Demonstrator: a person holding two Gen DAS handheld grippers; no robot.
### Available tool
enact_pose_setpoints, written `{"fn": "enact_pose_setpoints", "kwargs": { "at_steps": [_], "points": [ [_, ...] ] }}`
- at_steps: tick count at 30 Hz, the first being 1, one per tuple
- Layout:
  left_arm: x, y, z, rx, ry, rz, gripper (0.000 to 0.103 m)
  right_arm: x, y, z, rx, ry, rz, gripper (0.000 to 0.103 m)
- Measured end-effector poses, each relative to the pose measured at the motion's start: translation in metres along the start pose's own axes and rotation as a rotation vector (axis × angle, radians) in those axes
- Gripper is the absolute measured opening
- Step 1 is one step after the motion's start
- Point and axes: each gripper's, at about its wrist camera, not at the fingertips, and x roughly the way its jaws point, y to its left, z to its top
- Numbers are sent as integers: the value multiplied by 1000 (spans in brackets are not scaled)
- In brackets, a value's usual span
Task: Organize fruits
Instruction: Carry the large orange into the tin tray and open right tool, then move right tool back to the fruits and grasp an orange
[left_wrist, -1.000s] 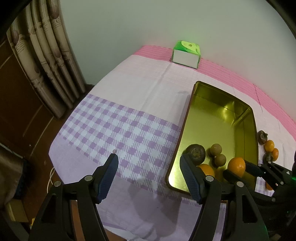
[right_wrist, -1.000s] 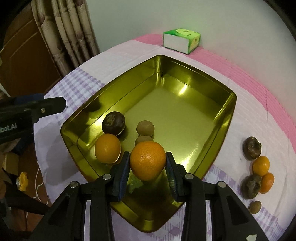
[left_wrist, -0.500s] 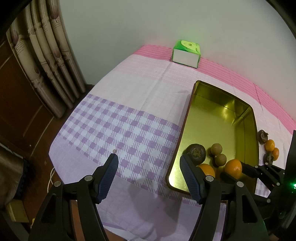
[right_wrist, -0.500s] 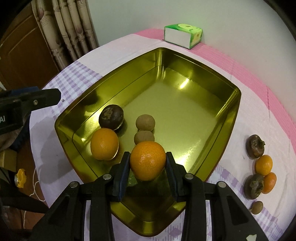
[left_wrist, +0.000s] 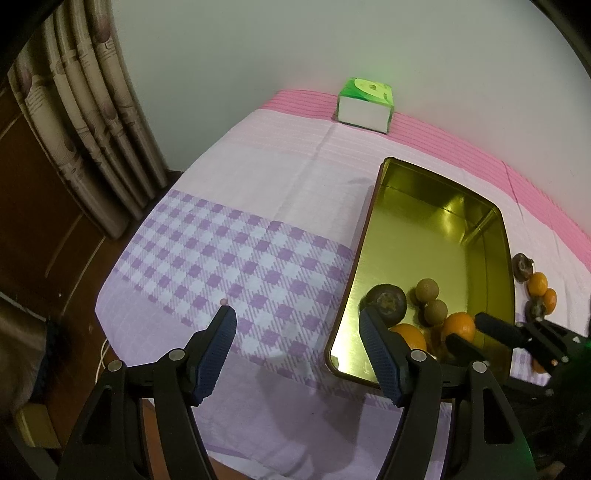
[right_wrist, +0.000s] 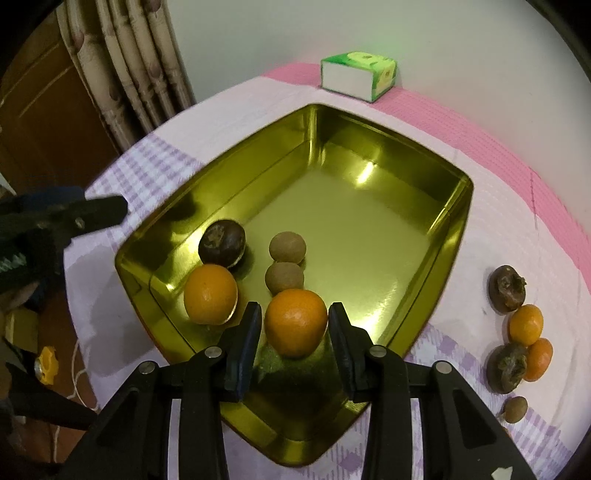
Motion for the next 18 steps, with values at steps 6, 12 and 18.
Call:
{"fn": "enact_pose_setpoints", "kwargs": {
  "at_steps": [6,12,18],
  "points": [
    [-1,-1,0,6,-2,-1,69,-35,-21,-6,70,-66,14,41],
    [-1,-2,0,9,-4,-1,69,-70,-59,-27,140,-104,-35,43],
    [-3,-5,0,24,-8,1,69,-91,-107,-64,235,-101,-115,44]
  ]
}}
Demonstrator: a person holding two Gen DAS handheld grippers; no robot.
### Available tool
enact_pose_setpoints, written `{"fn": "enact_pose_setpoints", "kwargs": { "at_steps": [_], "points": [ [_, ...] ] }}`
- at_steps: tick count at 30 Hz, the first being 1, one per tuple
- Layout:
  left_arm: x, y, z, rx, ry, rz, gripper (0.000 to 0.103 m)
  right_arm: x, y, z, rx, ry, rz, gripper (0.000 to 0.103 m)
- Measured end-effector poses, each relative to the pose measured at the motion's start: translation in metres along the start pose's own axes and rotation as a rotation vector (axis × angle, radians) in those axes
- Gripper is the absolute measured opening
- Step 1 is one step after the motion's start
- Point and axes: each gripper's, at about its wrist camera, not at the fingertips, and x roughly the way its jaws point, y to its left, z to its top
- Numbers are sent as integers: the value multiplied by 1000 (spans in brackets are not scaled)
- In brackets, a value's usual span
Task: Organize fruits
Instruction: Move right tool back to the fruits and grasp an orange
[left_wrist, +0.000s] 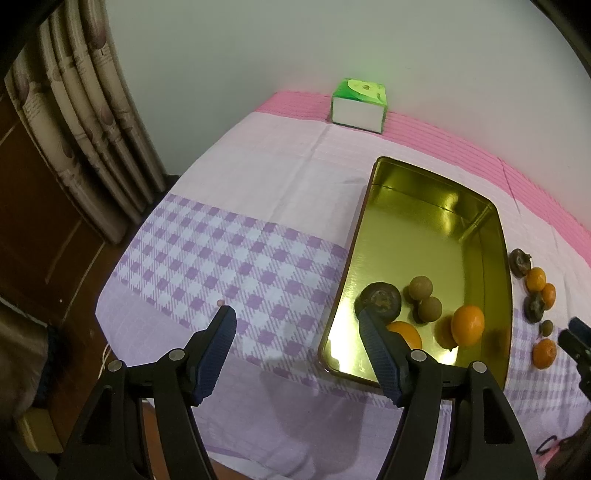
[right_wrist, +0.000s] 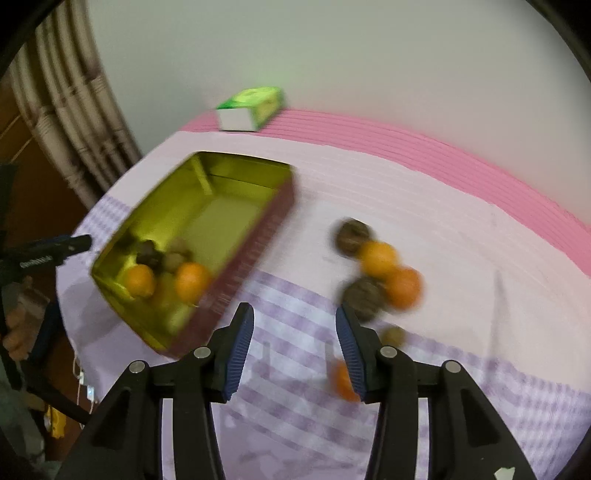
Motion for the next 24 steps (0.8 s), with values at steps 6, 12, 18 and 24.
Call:
{"fn": "enact_pose_setpoints", "kwargs": {
  "at_steps": [6,12,18,24],
  "points": [
    [-1,-8,-2,34,-1,3,69,-5,-42,-31,85,37,-41,44],
    [-1,-16,-5,66,0,4,69,9,-50,-51,107,71,-26,44],
    [-1,-23,-6,97,0,-2,69,24,-42,-50,97,78,-21,44],
    [2,-32,-9,140,8,-3,69,37,-42,-47,94,85,-27,44]
  ]
}}
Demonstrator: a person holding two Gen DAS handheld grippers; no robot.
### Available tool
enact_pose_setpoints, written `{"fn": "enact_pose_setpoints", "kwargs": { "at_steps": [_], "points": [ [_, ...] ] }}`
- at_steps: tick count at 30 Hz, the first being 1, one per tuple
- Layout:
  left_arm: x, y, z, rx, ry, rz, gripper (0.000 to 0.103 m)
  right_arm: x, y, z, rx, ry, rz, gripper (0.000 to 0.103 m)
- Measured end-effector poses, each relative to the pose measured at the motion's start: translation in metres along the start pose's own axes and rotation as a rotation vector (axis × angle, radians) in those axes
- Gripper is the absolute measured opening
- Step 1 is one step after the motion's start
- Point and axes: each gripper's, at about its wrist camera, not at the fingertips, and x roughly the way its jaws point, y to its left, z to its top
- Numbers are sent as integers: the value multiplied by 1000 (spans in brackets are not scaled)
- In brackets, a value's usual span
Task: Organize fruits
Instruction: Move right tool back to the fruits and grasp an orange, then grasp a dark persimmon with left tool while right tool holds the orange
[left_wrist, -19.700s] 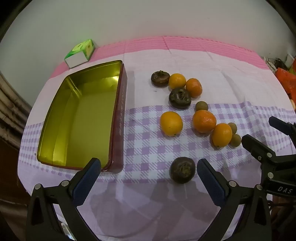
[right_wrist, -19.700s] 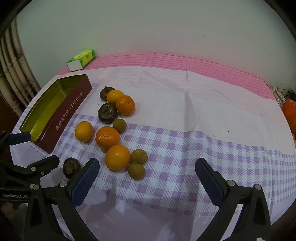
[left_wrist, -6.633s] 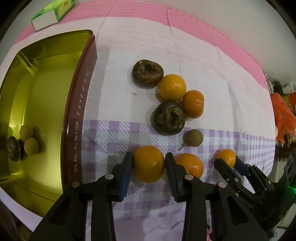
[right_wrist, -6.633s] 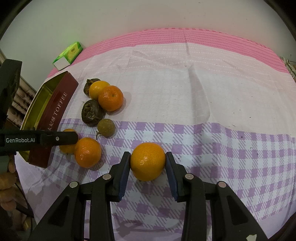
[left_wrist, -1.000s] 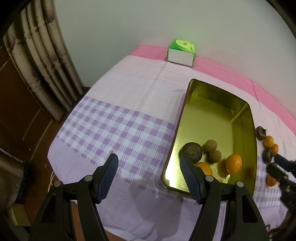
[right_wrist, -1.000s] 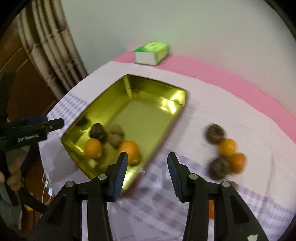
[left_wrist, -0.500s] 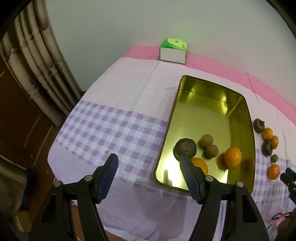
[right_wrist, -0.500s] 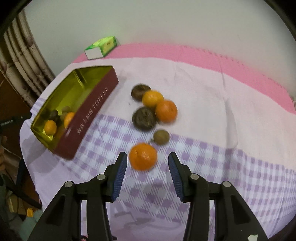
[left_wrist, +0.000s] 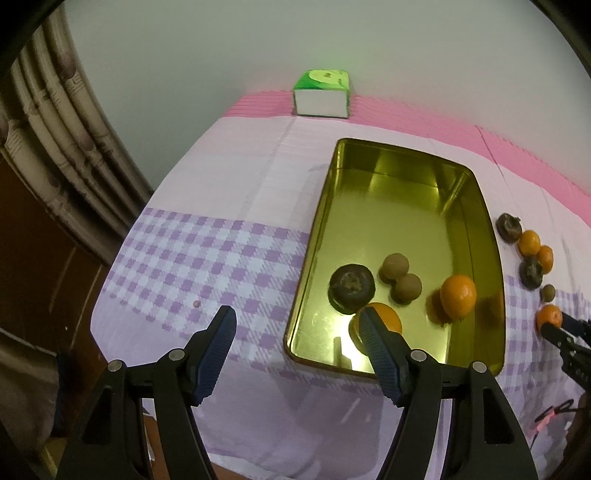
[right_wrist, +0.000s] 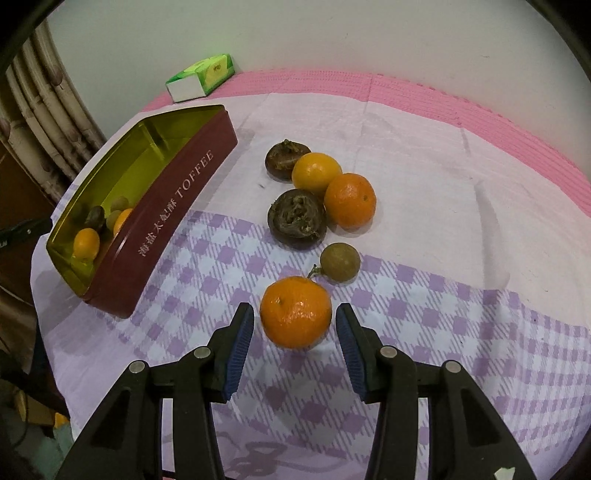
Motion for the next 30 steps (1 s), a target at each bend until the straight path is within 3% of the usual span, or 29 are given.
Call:
{"fn": "enact_pose_setpoints", "kwargs": {
  "at_steps": [15,30],
  "points": [
    [-2,-38,-5,120,4,-25,69,11,0,0,-7,1,12,38],
    [-18,-128,15,249,-27,-161,69,-9,-54,-10,70,1,-61,38]
  ]
}}
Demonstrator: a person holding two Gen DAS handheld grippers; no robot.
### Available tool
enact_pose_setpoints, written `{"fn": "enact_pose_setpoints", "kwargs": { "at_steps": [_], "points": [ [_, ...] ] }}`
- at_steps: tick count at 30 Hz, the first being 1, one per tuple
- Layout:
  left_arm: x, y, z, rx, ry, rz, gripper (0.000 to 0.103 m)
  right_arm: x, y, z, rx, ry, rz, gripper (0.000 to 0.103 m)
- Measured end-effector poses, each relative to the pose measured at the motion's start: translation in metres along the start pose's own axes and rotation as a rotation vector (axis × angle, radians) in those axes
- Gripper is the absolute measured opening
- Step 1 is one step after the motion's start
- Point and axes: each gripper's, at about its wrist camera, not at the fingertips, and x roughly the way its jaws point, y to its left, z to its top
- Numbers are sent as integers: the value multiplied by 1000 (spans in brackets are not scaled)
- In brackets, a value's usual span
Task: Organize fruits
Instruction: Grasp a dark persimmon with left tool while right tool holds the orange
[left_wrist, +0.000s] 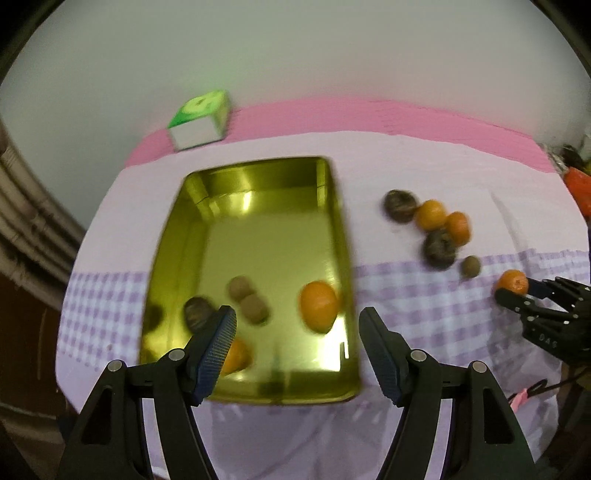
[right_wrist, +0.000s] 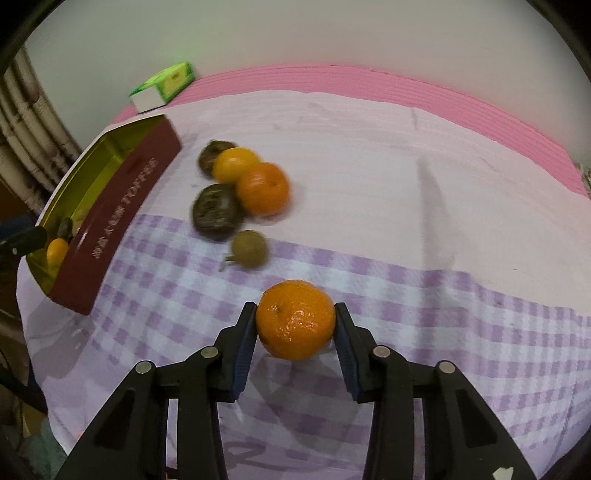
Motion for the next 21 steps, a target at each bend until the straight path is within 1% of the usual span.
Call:
{"fn": "enact_pose_setpoints", "kwargs": {
  "at_steps": [4,6,11,16,21],
  "points": [
    [8,-28,14,44,1,-38,69,-10,-16,-1,-10,-11,-39,38],
    [14,-42,20,60,8,-58,69,-13,-27,-3,5,-17,-53,38],
    [33,-69,35,72,47,-107,69,-7,-44,-8,76,-13,-30,38],
    [54,-86,48,56,83,-159,69,-3,-44,-5,77,-16,-8,38],
    [74,-100,54,47,127,-180,68,0,-47,-3,89,-16,7,38]
  ]
}}
